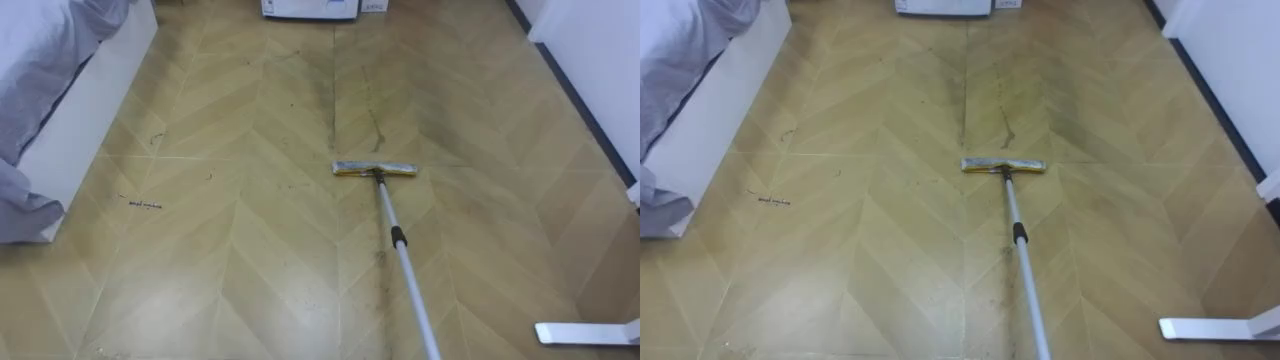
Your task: Mop floor
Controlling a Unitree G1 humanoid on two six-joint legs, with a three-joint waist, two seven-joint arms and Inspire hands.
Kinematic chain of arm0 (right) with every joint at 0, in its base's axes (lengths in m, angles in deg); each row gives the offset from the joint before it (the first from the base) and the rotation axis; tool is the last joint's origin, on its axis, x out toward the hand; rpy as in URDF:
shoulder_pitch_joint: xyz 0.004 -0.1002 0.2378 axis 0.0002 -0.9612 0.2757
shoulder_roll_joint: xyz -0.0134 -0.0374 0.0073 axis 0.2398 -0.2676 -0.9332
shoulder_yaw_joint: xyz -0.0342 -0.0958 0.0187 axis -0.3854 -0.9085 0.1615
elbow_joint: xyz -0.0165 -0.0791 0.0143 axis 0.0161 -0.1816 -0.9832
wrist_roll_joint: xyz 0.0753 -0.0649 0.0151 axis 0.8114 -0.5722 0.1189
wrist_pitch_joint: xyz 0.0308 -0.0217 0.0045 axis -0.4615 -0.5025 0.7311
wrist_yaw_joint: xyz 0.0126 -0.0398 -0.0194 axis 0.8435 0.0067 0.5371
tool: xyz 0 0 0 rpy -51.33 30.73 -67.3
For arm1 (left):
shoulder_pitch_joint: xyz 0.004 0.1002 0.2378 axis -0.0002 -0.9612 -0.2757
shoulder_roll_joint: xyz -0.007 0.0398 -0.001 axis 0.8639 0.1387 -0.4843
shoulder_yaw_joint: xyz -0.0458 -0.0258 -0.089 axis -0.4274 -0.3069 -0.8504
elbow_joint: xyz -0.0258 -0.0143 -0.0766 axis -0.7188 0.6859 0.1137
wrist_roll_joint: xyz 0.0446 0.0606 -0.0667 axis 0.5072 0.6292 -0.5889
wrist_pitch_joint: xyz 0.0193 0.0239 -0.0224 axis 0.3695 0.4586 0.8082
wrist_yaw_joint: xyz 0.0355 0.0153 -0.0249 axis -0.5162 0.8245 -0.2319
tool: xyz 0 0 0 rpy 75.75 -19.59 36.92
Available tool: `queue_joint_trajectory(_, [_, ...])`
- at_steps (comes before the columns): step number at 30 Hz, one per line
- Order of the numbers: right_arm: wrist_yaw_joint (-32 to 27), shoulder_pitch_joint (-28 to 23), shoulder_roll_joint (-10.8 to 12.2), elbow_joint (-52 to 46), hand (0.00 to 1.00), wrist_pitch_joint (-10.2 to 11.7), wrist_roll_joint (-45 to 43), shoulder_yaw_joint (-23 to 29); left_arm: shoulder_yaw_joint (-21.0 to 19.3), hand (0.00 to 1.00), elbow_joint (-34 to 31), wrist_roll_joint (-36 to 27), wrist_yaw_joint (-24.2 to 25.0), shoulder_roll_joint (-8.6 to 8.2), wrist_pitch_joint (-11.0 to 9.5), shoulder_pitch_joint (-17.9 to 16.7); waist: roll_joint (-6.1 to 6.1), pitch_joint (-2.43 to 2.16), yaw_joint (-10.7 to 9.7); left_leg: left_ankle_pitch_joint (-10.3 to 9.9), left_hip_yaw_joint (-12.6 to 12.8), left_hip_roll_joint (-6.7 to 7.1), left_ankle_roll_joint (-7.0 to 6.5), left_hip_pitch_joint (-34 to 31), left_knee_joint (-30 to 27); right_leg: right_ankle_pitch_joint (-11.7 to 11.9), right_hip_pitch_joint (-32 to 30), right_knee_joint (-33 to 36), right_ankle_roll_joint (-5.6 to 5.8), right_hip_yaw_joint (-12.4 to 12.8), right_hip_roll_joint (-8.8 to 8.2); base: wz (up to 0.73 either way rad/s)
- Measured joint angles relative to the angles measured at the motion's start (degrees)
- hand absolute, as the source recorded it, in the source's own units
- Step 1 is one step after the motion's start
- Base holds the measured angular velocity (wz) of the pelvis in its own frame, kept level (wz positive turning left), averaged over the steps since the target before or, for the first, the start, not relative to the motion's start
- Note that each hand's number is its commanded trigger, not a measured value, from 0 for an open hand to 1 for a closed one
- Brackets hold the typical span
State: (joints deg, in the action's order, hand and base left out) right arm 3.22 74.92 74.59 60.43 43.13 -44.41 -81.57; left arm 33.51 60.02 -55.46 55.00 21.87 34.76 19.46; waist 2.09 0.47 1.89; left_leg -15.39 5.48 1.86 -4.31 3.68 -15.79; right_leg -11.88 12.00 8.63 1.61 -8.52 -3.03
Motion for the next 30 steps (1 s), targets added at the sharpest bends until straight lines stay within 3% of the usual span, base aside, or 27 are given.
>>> queue_joint_trajectory(13, [-0.02, -0.07, 0.11, -0.03, 1.00, 0.05, 0.16, 0.02, -0.04, 0.00, 0.01, -1.12, 0.02, 0.01, 0.20, 0.04, 0.20, -0.02, -0.02, 0.00, -0.07, 0.00, 0.00, 0.01, 0.06, 0.00, 0.00, -0.01, 0.00, -0.02, -0.01, 0.00])
queue_joint_trajectory(25, [-0.27, -0.59, 0.09, 0.11, 1.00, -0.15, 0.46, 0.24, -2.30, 0.00, 0.06, -1.18, -0.40, 0.04, 2.41, 0.01, -0.85, -0.19, -0.11, -0.01, -0.28, 0.01, 0.01, -0.16, 0.12, 0.00, -0.04, -0.01, 0.00, -0.62, -0.01, 0.01])
queue_joint_trajectory(30, [-0.56, -1.08, 0.09, 0.08, 1.00, -0.13, 1.34, 0.17, -2.17, 0.00, 0.01, -1.05, -0.55, 0.03, 3.16, -0.19, -0.97, -0.50, -0.20, 0.00, -0.92, 0.12, 0.01, -0.43, 0.13, 0.00, -0.08, 0.00, 0.00, -1.22, -0.02, 0.07])
